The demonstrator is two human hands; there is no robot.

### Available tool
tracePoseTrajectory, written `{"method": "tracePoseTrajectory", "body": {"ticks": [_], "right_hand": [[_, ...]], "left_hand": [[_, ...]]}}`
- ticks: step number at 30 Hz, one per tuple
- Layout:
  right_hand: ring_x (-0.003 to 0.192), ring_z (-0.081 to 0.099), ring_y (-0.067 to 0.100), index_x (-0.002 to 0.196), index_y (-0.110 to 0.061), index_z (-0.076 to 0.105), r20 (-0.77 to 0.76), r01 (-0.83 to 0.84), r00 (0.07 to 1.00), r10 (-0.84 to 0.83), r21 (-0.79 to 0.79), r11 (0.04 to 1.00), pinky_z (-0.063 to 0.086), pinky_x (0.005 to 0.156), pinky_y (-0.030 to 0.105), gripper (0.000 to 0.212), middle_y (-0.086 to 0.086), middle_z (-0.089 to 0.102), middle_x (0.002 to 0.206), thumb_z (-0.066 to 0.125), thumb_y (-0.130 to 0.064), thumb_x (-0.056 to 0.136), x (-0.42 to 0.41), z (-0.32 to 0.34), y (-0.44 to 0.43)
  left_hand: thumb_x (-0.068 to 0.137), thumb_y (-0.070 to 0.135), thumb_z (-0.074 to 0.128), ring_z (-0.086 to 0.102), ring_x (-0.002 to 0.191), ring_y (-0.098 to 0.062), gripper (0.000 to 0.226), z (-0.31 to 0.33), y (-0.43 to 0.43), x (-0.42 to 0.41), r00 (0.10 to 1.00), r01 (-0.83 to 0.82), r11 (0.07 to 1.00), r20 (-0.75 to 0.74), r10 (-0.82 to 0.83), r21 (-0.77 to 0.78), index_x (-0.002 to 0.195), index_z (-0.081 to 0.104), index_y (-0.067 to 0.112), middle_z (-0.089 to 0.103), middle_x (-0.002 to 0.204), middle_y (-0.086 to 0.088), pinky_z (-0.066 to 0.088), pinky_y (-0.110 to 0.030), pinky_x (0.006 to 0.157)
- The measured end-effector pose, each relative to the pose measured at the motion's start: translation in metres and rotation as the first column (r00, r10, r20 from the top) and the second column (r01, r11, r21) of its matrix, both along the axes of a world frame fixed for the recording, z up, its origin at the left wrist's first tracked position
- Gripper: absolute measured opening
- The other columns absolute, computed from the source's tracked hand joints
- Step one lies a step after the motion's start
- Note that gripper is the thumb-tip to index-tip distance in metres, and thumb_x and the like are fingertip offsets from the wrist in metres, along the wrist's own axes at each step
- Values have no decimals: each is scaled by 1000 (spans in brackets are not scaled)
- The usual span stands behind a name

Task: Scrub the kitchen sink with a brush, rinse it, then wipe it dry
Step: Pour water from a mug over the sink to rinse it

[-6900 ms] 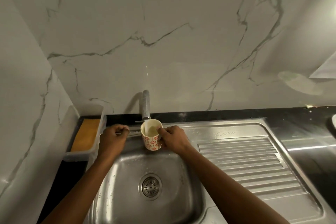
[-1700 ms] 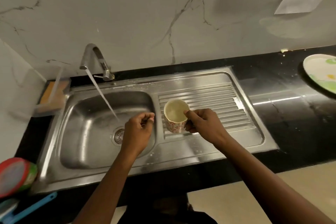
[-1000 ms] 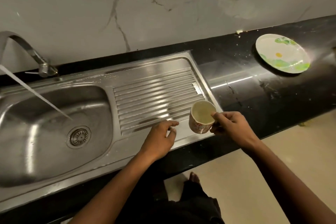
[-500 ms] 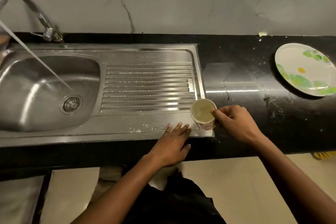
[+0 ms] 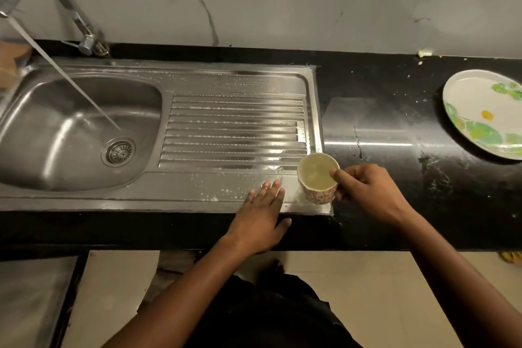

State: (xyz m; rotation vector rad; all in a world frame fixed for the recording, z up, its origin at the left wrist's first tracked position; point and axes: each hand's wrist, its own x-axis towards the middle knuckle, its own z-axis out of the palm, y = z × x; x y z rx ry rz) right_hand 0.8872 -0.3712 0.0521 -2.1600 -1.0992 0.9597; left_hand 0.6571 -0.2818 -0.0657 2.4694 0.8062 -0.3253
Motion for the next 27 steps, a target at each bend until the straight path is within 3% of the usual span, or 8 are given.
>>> {"method": "tracePoseTrajectory", "body": {"ticks": [3,5,8,13,17,23,25,27], "right_hand": [[75,72,39,74,-8,75,-92,51,995,-49,23,998,62,78,53,49,9,75,72,58,-43,104,0,-3,-8],[75,71,39,74,-8,75,-95,69,993,-66,26,997,62,81,57,48,9,75,72,58,-42,104,0,-3,-13],[68,70,34,71,-13,75,-45,72,997,-70,31,997,60,71,52,46,6,74,69,60,-43,103,-1,-3,-20],[55,66,11,68,-20,74,74,42,996,-42,6,999,50,55,27,44,-5,73,64,61,-45,102,-5,-1,-26],[46,61,0,70,-20,74,101,30,994,-30,1,1000,39,46,11,41,-12,68,56,62,-42,102,-11,0,-21],[45,58,-1,72,-16,75,83,26,996,-27,15,1000,39,44,9,41,-13,68,55,62,-43,102,-12,6,-17],[46,58,1,71,-16,74,65,37,997,-39,33,999,39,46,10,43,-9,69,58,62,-44,101,-11,7,-19],[54,65,11,69,-17,74,30,55,998,-56,50,997,52,54,26,45,-3,73,64,61,-45,102,-9,5,-21]], "left_hand": [[105,61,32,-13,160,-23,82,1,-3,5,999,-13,1000,-29,13,0,167,1,16,-13,174,-4,0,-50,131],[105,63,30,-13,160,-23,83,1,-8,12,999,50,999,-21,-50,-10,166,1,15,-12,174,-5,-1,-52,130],[105,62,29,-12,160,-23,81,0,-19,25,974,222,975,43,-222,10,166,5,14,-6,175,-5,-1,-56,129],[106,58,24,-7,161,-23,76,-12,-27,36,933,347,933,73,-354,91,164,13,11,8,174,-11,0,-57,129],[104,58,21,-2,162,-25,78,-17,-25,33,958,265,957,78,-275,120,165,13,11,8,174,-10,4,-53,130],[105,67,16,-14,160,-27,84,-15,-16,19,1000,16,994,10,-17,104,166,-3,13,-13,174,-8,0,-50,130],[103,70,11,-20,159,-27,87,-15,-13,16,999,-43,993,-26,46,106,165,-7,13,-20,171,-7,-4,-51,130],[102,72,10,-19,159,-27,88,-16,-15,21,1000,10,994,-21,-8,113,165,-7,13,-18,172,-8,-5,-52,129]]}}
